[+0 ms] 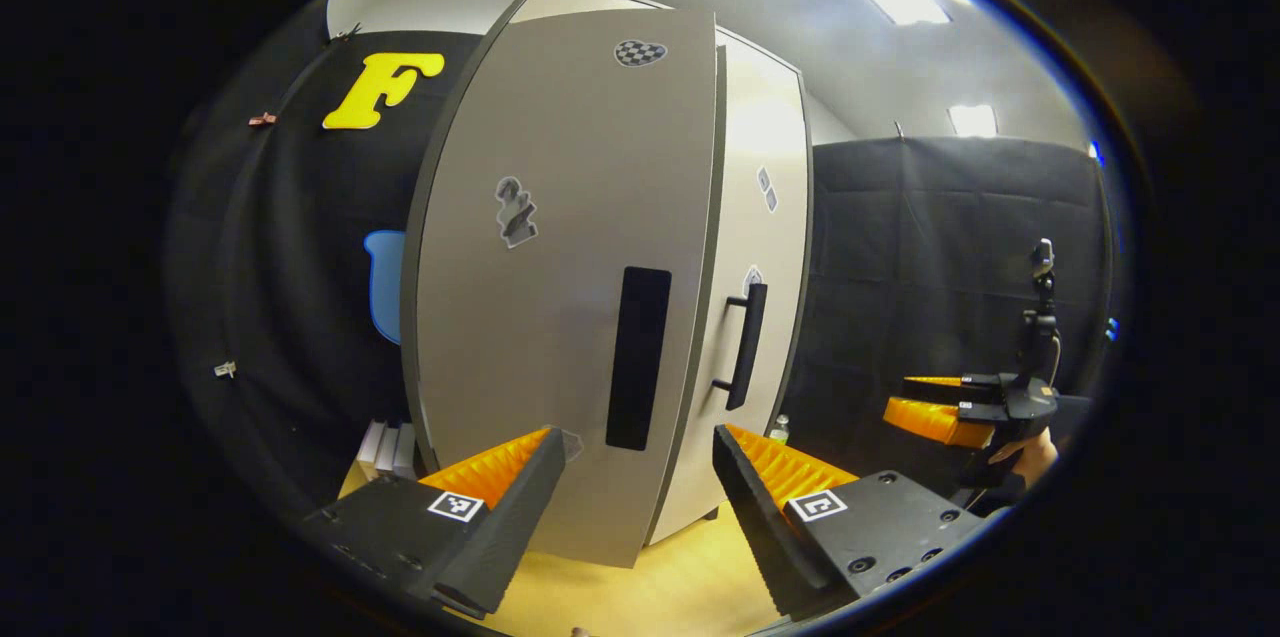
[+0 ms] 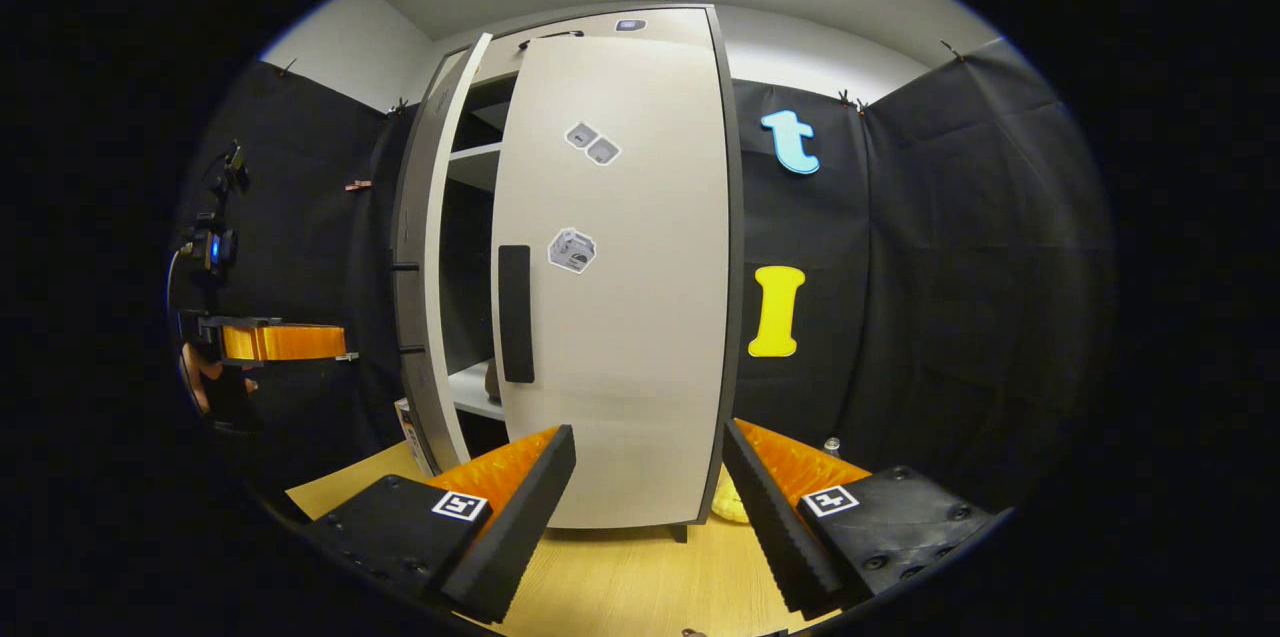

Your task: Grab one shoe with the right hand and put it into the shoe cabinet, grab the other shoe with the left hand and put it into the shoe cabinet; then close the right door with the right hand and the left door with the left hand.

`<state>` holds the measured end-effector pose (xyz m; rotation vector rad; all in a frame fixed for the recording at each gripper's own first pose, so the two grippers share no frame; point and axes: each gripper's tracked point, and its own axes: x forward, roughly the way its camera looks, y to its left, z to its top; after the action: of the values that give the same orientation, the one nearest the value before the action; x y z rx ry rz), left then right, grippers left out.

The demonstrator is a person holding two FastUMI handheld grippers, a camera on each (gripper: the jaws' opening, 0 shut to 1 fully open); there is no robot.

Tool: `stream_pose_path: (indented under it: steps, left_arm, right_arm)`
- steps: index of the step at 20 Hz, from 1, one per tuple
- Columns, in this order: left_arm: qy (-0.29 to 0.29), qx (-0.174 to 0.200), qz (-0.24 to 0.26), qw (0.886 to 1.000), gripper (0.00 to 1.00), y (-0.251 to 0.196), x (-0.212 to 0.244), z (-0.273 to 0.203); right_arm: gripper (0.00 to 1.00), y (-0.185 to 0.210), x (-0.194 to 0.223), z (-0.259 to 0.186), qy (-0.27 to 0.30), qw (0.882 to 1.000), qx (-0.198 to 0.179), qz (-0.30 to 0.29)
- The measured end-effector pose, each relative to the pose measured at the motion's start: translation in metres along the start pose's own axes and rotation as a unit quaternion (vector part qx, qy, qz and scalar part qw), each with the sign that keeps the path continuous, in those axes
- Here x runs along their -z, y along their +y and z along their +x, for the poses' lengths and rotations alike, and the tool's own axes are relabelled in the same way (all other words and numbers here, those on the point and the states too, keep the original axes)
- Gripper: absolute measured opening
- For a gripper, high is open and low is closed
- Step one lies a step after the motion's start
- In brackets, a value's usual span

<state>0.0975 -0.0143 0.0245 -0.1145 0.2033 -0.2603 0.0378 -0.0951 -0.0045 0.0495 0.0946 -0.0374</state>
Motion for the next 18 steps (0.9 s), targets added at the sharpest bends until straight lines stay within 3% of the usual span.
stream_pose_path:
  steps: [8, 18]
  left_arm:
    - [0.009, -0.042, 0.022, 0.999, 0.95, 0.014, 0.010, -0.013]
    - [0.012, -0.061, 0.005, 0.998, 0.95, 0.018, 0.016, -0.027]
  right_arm:
    - [0.98, 0.012, -0.003, 0.013, 0.004, 1.000, -0.013, -0.002]
    - [0.98, 0.022, 0.000, 0.025, 0.013, 1.000, -0.024, 0.000]
